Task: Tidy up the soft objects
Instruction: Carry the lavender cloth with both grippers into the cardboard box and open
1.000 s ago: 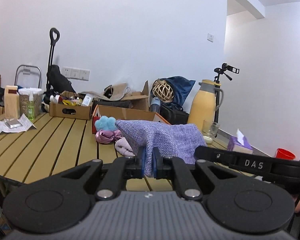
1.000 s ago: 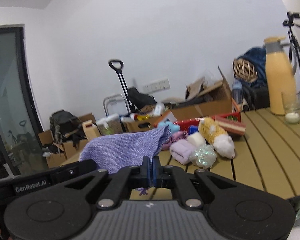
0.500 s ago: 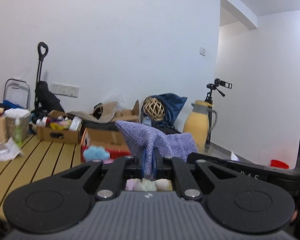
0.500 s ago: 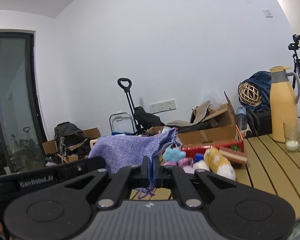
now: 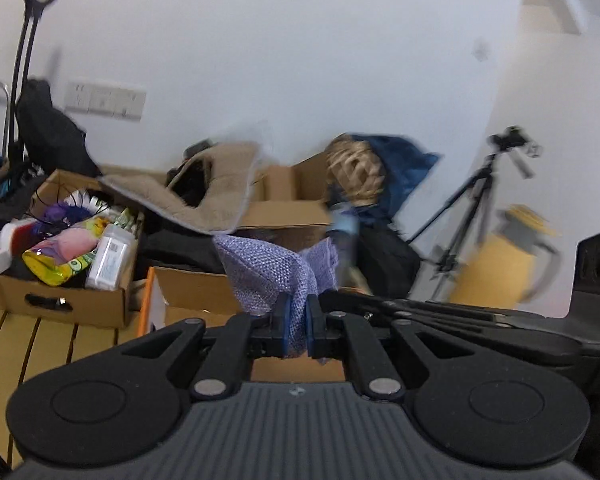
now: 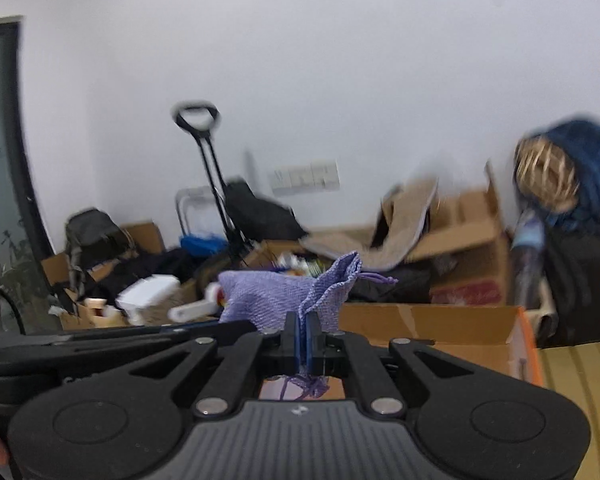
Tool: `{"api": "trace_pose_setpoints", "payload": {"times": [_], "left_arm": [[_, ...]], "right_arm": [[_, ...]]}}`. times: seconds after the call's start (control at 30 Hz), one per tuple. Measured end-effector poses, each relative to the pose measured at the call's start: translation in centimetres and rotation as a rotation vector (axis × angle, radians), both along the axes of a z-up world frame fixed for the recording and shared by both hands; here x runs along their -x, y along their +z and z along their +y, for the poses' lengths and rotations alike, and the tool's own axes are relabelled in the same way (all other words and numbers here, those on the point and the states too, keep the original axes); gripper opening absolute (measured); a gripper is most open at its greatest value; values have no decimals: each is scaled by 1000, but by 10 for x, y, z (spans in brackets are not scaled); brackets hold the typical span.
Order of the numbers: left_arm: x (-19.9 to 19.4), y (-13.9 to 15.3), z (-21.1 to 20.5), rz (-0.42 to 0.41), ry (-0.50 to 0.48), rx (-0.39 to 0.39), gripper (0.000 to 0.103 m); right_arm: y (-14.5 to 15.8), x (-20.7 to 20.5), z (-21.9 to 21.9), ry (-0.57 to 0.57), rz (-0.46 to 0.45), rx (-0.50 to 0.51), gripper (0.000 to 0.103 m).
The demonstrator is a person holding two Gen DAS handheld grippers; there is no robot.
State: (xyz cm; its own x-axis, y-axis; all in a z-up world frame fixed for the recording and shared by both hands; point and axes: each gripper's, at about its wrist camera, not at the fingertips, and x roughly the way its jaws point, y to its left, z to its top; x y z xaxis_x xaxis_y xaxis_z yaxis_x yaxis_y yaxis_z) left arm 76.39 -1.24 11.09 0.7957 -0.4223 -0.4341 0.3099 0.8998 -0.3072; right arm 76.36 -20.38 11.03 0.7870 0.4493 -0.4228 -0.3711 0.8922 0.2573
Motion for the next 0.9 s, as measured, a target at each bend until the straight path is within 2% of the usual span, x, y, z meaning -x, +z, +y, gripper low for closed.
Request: {"api": "trace_pose_setpoints", "payload": {"times": [0.07, 0.2, 0.33, 0.37, 0.43, 0.47, 0.5, 0.53, 0.6, 0.67, 0.77, 0.8, 0.9], "left_arm": [[-44, -17, 0, 54, -7, -13, 8], [-115, -59, -10, 147, -6, -129, 8], [-137, -93, -11, 225, -11, -201, 12], [-139, -98, -10, 238, 0, -209, 15], [-141, -104, -7, 250, 26, -213, 30], [-138, -105, -3, 253, 28, -198, 34], [-134, -103, 2, 255, 30, -177, 43], [-129, -100, 6, 254, 41, -162, 48], [-120, -88, 9, 246, 53, -164, 48], [-104, -63, 11, 216, 56, -165, 48], [-63, -11, 17, 127, 51, -175, 63], [-48, 7, 18, 97, 57, -188, 72], [1, 51, 22, 33, 77, -211, 82]], "right_arm": [[-17, -57, 6, -2, 78, 7, 3], [-59, -145, 9, -38, 210, 22, 3], [-101, -187, 11, -70, 325, 33, 3], [-110, -193, 12, -73, 347, 43, 3], [-125, -201, 12, -80, 415, 35, 9], [-130, -203, 11, -82, 436, 35, 9], [-133, -204, 10, -78, 448, 47, 11], [-132, -201, 9, -78, 440, 50, 14], [-118, -193, 3, -91, 416, 37, 23], [-95, -181, -4, -98, 385, 39, 25], [-47, -147, -13, -98, 307, 85, 27], [-31, -135, -18, -99, 281, 100, 31], [19, -86, -35, -103, 210, 131, 43]]}}
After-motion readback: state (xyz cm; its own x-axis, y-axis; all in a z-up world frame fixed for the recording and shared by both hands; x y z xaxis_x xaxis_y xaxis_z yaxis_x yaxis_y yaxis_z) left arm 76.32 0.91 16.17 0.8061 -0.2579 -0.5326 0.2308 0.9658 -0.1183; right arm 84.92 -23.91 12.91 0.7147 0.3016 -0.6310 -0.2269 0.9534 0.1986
